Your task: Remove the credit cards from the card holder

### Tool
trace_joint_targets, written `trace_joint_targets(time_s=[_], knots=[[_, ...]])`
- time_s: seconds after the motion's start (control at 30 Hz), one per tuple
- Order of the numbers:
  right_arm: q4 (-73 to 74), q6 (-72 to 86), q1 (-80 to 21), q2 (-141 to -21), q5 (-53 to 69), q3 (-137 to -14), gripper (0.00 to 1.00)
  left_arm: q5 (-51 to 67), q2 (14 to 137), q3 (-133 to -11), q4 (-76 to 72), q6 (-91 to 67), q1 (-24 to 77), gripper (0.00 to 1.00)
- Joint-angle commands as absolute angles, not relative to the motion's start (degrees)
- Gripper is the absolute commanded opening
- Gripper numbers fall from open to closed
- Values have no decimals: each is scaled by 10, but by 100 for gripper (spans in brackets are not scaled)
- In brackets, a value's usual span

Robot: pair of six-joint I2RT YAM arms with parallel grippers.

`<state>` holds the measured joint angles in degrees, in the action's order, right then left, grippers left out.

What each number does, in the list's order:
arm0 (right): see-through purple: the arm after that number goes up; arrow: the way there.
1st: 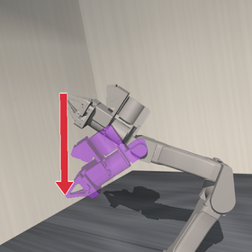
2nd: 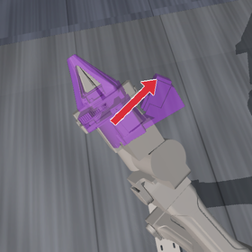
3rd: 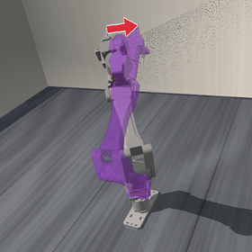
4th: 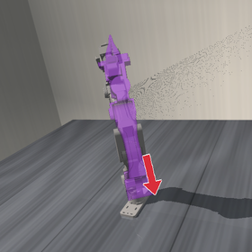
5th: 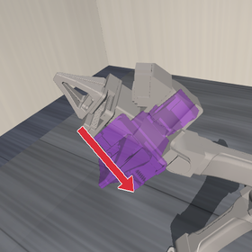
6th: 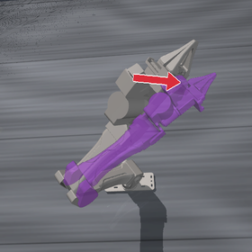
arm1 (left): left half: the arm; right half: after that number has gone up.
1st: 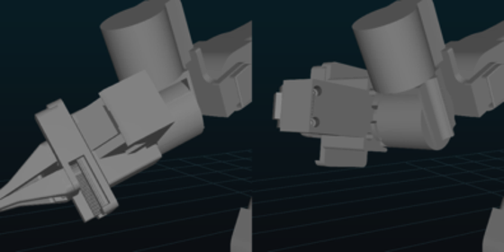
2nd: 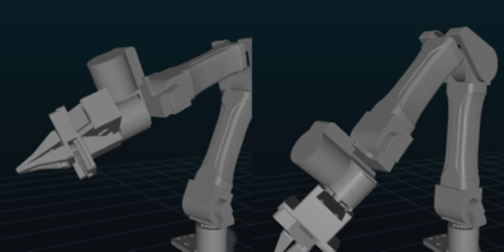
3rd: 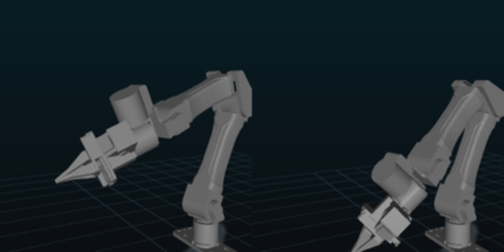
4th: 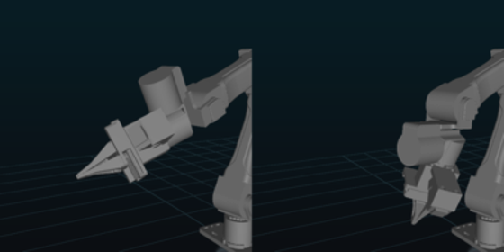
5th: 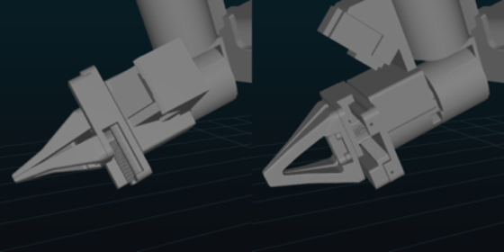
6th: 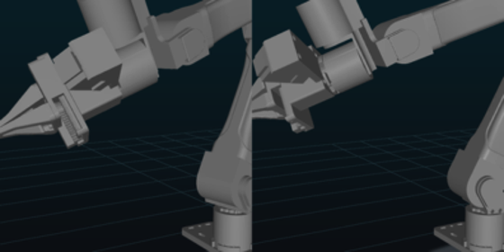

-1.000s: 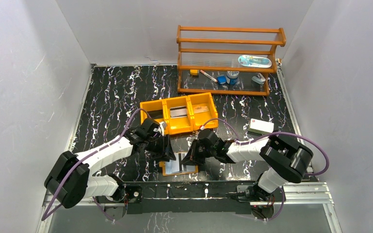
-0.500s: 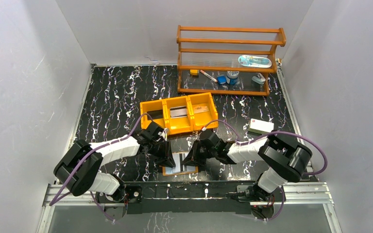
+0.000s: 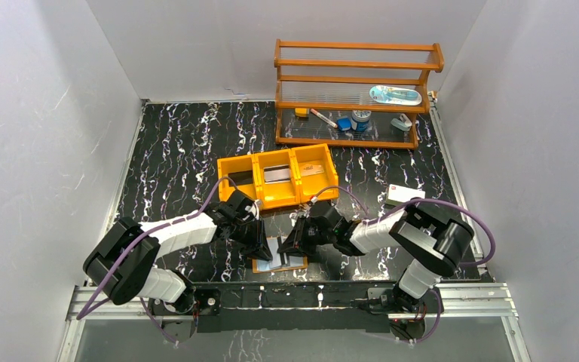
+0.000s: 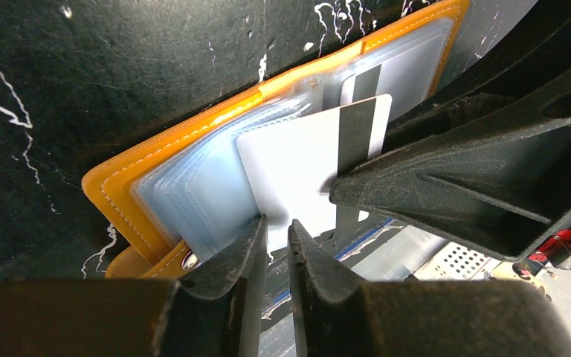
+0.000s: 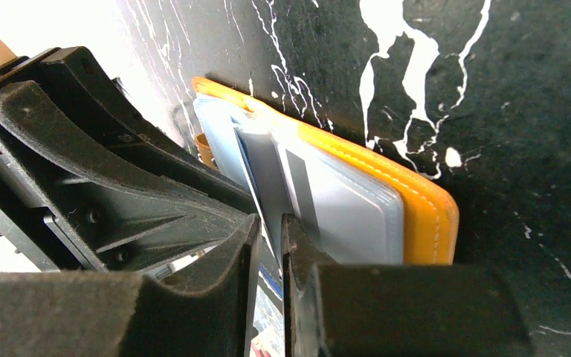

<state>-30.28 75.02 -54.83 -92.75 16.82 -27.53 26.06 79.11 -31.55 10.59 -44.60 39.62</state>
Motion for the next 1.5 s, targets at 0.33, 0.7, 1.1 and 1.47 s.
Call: trace_joint_targets(time_s=[0.33,0.7,1.1,1.47], knots=[[-284,733,-548,-863,129,-250,0,204,787,-297,158,-435,404,16],[-134,659,-545,-725,49,-276,0,177,690,-324,189,-450,404,24],[-62,504,-545,-580,-67,-308,0,-76,597,-485,380,-398,388,67],[15,239,-546,-587,-116,-410,0,54,604,-532,401,-253,35,98]])
